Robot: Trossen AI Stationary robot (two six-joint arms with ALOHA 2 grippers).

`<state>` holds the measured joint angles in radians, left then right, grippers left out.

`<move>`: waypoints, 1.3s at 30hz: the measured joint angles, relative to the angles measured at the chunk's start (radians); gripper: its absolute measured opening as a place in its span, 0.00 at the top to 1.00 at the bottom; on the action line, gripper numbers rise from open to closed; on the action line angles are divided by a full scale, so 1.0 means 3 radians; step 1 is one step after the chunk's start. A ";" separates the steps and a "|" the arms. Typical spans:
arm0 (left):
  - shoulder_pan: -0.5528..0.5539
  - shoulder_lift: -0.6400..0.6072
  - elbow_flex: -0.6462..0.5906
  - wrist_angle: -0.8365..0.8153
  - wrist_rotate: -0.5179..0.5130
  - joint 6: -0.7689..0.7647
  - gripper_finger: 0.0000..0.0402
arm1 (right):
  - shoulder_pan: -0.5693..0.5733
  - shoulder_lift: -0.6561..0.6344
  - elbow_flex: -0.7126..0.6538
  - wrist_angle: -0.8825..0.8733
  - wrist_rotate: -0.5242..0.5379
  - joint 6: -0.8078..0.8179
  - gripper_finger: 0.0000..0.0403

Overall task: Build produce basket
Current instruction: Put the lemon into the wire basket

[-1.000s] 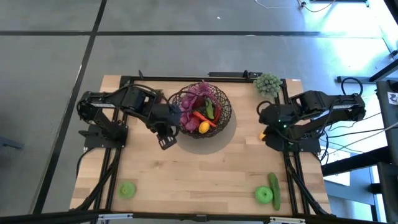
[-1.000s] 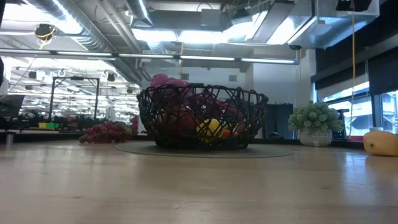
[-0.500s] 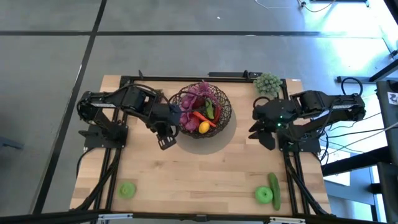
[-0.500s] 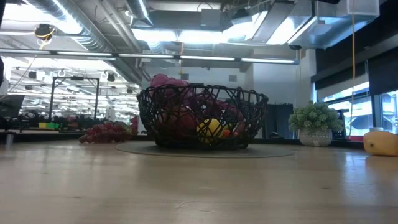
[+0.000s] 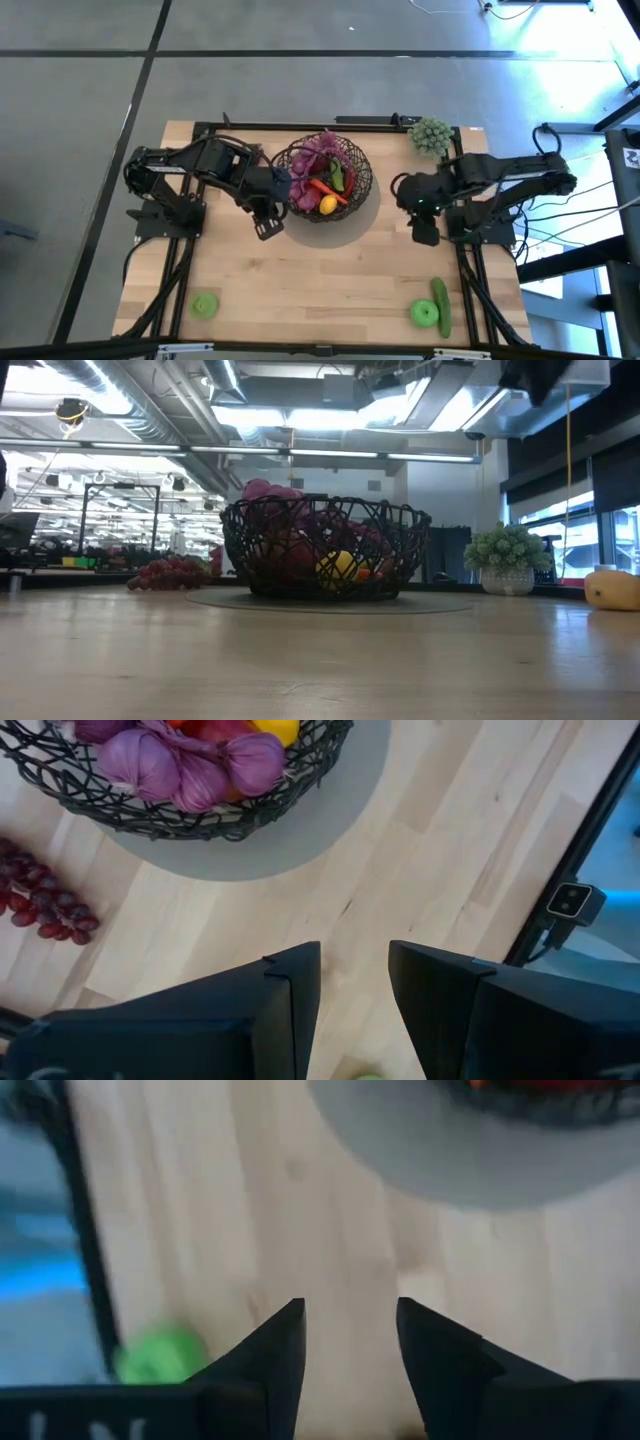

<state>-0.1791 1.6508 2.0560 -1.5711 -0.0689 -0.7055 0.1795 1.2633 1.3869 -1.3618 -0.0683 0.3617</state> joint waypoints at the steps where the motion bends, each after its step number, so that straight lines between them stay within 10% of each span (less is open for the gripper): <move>1: 0.0000 0.0001 0.0000 0.0000 0.0001 0.0000 0.73 | 0.0000 0.0042 -0.0001 -0.0128 0.0015 -0.0143 0.62; 18: 0.0097 0.0001 0.0000 0.0000 -0.0101 -0.0170 0.73 | 0.0006 0.0075 -0.1290 -0.0404 -0.0101 -0.1746 0.62; 39: 0.0256 0.0003 0.0000 0.0000 -0.0238 0.0920 0.73 | 0.0003 0.0076 -0.1616 -0.0109 -0.0108 -0.1676 0.62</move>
<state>-0.1024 1.6516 2.0560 -1.5711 -0.1402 -0.4294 0.1802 1.2861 0.9020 -1.3946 -0.1005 -0.1411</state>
